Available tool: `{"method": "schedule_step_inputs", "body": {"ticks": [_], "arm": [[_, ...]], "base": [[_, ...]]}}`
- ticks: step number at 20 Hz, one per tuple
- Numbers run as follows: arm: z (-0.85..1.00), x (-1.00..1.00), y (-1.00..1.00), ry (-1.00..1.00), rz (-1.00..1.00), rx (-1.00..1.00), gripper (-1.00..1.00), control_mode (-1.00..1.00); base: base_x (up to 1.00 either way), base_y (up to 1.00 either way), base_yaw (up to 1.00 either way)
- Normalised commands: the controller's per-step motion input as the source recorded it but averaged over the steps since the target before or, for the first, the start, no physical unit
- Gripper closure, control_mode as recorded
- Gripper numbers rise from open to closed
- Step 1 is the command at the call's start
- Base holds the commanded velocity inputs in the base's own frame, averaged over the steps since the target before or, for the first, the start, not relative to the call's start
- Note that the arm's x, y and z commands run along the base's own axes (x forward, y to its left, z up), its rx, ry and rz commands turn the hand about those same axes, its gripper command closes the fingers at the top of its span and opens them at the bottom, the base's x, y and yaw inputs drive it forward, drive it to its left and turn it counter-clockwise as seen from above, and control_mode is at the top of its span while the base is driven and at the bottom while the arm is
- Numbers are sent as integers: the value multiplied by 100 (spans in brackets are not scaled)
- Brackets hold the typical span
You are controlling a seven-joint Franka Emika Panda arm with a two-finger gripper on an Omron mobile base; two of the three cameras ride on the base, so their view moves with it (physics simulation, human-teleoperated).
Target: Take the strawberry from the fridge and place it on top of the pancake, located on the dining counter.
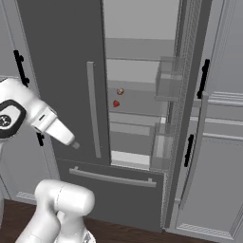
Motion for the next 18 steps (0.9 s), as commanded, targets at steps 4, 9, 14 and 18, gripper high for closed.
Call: {"method": "schedule_step_inputs", "body": {"ticks": [4,9,14,18], "arm": [[0,27,32,0,1,12,-100,-100],[9,34,25,-3,1,10,-100,-100],[6,29,24,-11,5,7,-100,-100],[0,20,21,-11,2,6,-100,-100]], "base": [[0,0,0],[0,0,0],[0,0,0],[0,0,0]]}}
